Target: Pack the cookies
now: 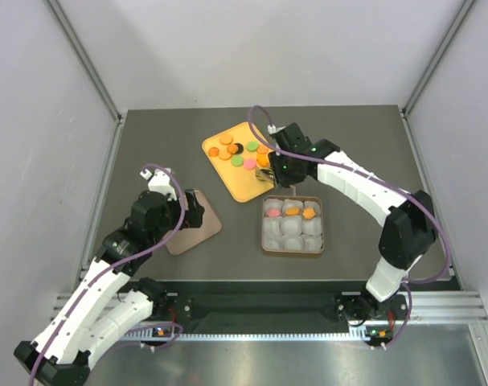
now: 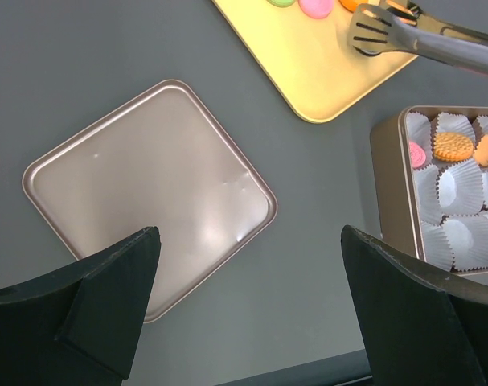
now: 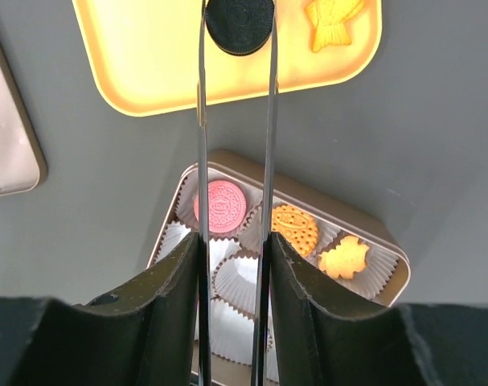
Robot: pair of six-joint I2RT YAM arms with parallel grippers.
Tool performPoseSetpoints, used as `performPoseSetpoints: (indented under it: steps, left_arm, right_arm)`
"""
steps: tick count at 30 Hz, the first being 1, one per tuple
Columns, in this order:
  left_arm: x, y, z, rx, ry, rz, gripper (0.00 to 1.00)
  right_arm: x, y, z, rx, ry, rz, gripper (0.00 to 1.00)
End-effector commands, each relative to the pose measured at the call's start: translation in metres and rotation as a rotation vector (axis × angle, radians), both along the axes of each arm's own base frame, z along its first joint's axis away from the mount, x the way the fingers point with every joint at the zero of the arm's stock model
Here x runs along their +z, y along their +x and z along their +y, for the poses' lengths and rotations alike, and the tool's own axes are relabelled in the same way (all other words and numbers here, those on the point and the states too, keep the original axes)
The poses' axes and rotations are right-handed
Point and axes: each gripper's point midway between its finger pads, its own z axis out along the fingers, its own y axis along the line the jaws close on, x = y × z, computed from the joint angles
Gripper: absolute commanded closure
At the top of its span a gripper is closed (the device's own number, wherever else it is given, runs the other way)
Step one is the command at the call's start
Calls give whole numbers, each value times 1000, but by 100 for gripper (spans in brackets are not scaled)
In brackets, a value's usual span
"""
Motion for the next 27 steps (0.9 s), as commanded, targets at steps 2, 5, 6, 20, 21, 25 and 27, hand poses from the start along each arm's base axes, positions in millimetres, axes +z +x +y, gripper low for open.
performPoseSetpoints:
  steps: [2,5,6,20,21,25,27]
  left_arm:
    - [5,3,0,14,-13,-24,1]
    - [4,3,0,14,-10,-20,1]
    - [4,3,0,14,-10,-19,1]
    - [3,4,2,23,-5,-16,1]
    - [3,4,2,24,-3,-15,1]
    - [3,4,3,31,-1,-18,1]
    - [2,4,3,33,1,-15,1]
  right_arm:
    - [69,1,-8,-19,96,-149,65]
    - [83,-12,-18,-24,114,-174,65]
    - [85,-16,-21,-26,117,-178,65]
    - [68,-120,-75,-40,217,-127,65]
    - [69,-126,-76,-43,235,-129,65]
    - [53,-142,-79,-39,239,-96,65]
    - [50,-149,-73,-25,264,-80,65]
